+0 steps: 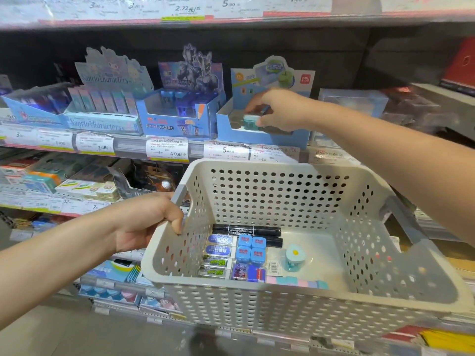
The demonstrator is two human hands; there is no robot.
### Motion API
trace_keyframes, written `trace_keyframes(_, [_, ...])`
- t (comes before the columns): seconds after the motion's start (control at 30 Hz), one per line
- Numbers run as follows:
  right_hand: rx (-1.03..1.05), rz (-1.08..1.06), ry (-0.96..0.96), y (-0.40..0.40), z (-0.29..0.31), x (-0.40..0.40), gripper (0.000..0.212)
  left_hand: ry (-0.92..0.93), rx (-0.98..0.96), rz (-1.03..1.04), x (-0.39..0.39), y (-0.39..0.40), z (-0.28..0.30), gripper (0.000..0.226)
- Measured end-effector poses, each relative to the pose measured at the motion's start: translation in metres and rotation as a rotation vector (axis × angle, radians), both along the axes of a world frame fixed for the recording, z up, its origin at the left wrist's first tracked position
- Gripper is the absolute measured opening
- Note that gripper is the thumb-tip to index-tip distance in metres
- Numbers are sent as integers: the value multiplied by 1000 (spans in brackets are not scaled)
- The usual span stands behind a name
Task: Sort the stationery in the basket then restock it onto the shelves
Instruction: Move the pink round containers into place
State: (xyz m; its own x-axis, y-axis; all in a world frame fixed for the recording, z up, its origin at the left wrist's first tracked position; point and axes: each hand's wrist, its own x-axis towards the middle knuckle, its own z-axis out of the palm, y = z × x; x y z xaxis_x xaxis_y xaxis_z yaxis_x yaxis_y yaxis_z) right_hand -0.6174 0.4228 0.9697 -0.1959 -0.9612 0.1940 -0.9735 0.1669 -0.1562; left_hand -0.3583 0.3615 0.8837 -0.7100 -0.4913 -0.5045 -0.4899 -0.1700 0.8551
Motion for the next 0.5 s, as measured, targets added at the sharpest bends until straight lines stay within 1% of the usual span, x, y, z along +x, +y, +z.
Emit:
trace_keyframes(0.1, [28, 11, 28, 1, 3, 1, 39, 2, 5, -4, 0, 1, 0, 66])
trace_keyframes(0.2, [116, -10, 54, 2, 6, 3, 48, -1, 2, -3, 0, 2, 0, 65])
trace_keyframes(0.23, [100, -22, 71, 4, 5, 3, 50, -4, 0, -4, 0, 2, -1, 66])
trace_keyframes(0.3, [-65, -26, 93, 15, 1, 9, 51, -4, 4, -6, 0, 3, -1, 65])
trace_keyframes(0.37, [-252, 67, 118, 35, -6, 24, 37, 3, 13, 5, 0, 5, -1, 61])
trace_keyframes(0.4, [-234, 127, 133, 47, -11, 32, 29, 0, 9, 8, 0, 5, -2, 62])
trace_keyframes(0.43, [-125, 180, 141, 59, -18, 41, 21, -7, 0, 6, 0, 5, -2, 65])
trace_keyframes(0.5, [267, 215, 143, 80, -37, 56, 9, -24, -17, 6, 0, 6, -3, 70])
